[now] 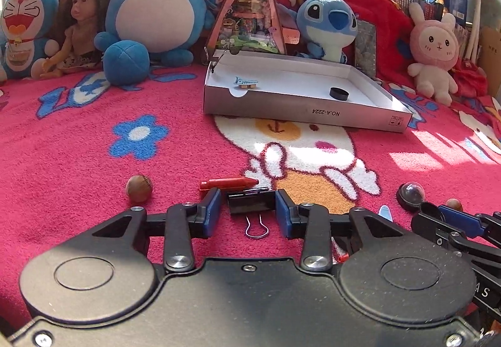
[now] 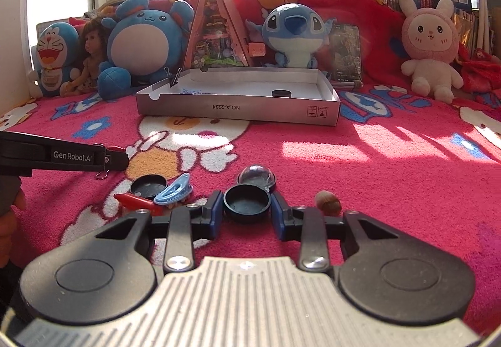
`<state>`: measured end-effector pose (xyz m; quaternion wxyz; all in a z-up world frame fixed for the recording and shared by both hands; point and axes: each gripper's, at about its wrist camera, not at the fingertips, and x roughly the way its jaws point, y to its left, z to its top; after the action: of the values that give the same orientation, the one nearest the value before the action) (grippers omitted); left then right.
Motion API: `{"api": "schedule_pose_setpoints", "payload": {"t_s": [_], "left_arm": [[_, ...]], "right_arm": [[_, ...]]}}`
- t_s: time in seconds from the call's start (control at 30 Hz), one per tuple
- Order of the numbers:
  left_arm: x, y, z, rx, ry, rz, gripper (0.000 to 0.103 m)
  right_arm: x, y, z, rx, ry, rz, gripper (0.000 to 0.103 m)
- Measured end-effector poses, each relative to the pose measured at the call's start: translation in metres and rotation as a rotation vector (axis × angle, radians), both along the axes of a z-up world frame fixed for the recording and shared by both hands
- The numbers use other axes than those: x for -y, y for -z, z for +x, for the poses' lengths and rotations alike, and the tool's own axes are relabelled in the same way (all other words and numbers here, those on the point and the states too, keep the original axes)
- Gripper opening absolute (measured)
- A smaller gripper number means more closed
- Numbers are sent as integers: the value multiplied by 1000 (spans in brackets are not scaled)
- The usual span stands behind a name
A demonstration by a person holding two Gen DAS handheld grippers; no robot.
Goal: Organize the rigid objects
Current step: 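Carry the binder clip with the left tool while the right tool carries a small black cup toward the box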
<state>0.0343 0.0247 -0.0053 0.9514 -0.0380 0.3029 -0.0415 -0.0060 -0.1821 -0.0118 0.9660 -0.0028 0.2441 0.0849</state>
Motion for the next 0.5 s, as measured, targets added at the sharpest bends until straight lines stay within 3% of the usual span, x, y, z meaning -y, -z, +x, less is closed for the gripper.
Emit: {"api": "schedule_pose_setpoints", "payload": {"t_s": [0.23, 0.27, 0.3, 0.5], "left_arm": [[4, 0, 0, -2, -9, 17, 38], [3, -1, 0, -5, -17, 10, 31], [3, -2, 0, -10, -24, 1, 31], [6, -16, -8, -4, 28, 13, 31]], "right_arm": [[3, 2, 1, -7, 29, 5, 54], [3, 2, 0, -8, 31, 4, 52], [3, 2, 1, -12, 33, 3, 38], [3, -8, 0, -12, 17, -5, 38]]}}
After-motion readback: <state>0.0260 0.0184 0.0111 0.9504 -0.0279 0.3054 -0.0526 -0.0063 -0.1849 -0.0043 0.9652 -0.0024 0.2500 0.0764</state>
